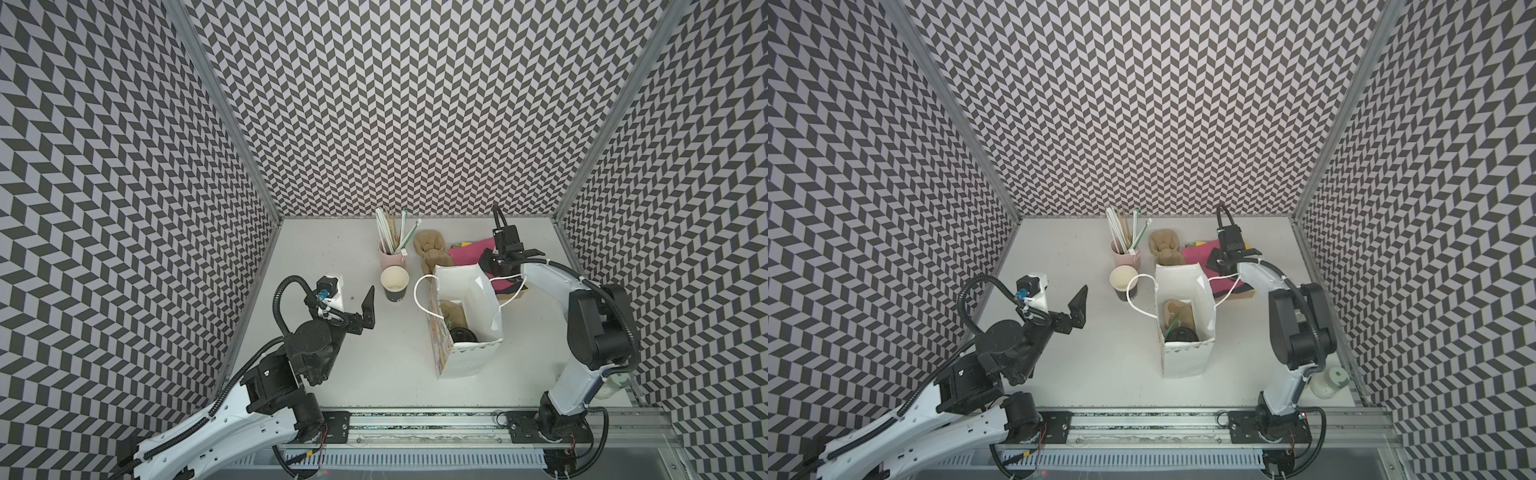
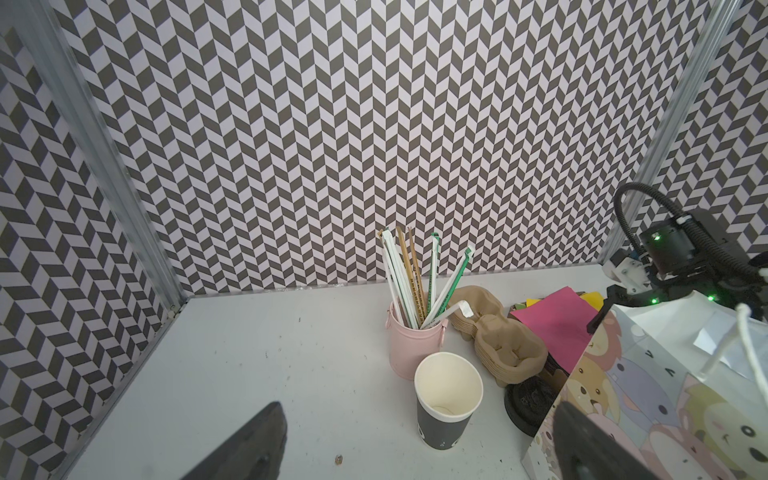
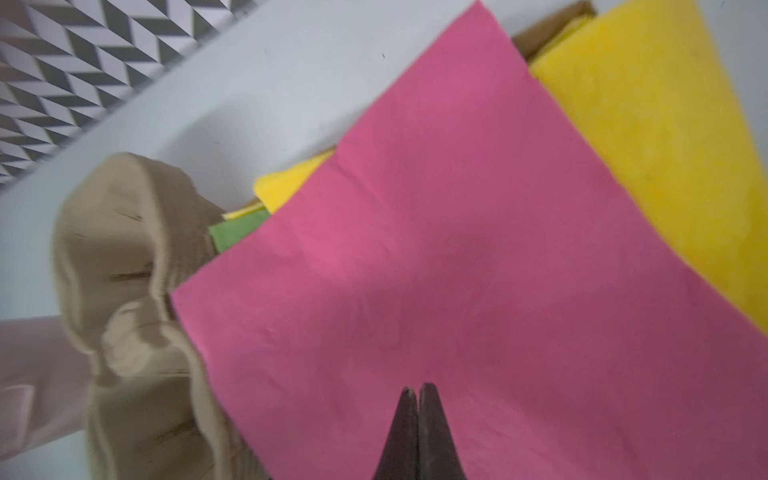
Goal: Pack the takeout coffee
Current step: 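Lower the right gripper onto the pink napkin while the left gripper withdraws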
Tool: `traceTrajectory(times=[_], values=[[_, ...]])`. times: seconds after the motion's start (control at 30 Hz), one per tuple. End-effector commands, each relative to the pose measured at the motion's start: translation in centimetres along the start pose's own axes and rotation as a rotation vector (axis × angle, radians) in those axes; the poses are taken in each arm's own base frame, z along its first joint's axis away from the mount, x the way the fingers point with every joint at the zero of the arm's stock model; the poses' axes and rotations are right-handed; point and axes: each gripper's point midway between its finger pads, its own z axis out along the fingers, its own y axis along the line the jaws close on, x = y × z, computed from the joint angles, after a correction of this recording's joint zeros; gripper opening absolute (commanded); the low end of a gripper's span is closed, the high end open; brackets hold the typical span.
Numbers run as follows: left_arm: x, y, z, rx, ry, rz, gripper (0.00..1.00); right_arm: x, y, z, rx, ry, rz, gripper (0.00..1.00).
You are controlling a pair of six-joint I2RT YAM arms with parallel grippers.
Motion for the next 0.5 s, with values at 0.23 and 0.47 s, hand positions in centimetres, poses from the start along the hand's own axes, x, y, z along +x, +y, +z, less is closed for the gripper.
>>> traceTrajectory(times=[0.23,0.47], values=[[-0.3,-0.1,-0.1,0.013,-0.017,-0.031,1.0,0.9,0.4,-3.0,-0.081,0.009,0.001,0.47],[-0.1,-0.2,0.1,0.016,-0.008,-0.025,1.0,-0.3,-3.7,-3.1,0.121,-0.051,0.01,0.82]])
